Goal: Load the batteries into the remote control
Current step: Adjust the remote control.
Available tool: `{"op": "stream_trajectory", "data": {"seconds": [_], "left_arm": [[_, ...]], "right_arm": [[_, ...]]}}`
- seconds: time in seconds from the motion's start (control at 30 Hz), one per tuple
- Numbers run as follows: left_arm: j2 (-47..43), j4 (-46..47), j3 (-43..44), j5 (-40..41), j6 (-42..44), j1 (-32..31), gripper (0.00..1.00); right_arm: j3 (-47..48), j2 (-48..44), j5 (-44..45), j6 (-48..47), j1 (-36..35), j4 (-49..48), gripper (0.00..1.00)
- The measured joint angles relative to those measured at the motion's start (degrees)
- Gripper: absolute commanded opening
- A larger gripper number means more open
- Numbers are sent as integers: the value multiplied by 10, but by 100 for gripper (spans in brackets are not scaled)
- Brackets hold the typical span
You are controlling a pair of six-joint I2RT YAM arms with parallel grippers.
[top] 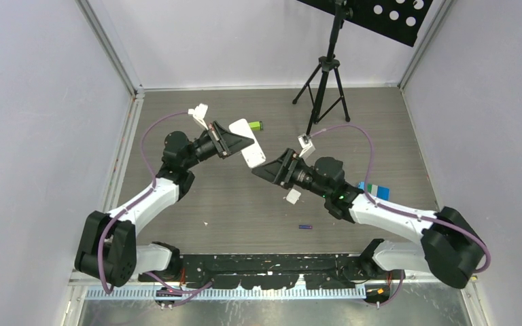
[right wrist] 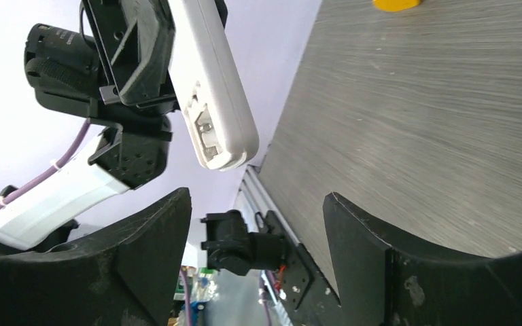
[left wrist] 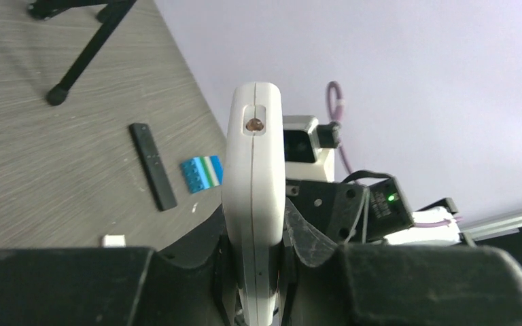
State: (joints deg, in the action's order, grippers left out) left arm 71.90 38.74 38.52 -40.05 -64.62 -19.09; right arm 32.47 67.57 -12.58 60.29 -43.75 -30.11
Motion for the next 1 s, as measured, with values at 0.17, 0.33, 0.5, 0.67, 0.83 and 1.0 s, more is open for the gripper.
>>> {"op": "stream_trajectory", "data": {"seconds": [0.17,0.33,0.5,0.67,0.83,1.0], "left_arm": [[10,48,0,-1,-62,-7,0],[10,64,0,-1,-92,-13,0],[10,70,0,-7,-102,-16,0],[10,84,0,-23,-114,-16,8],[15,93,8,-45,-128,-19,30],[19,85,33,-90,-125,-19,53]], "right_arm": [[0,66,-5,38,-19,-122,75],[0,82,8,59,-20,-204,67],[0,82,28,69,-20,-257,42],[-3,104,36,81,-20,-303,18],[-31,116,38,95,-19,-382,1],[-32,114,3,102,6,-400,0]]}}
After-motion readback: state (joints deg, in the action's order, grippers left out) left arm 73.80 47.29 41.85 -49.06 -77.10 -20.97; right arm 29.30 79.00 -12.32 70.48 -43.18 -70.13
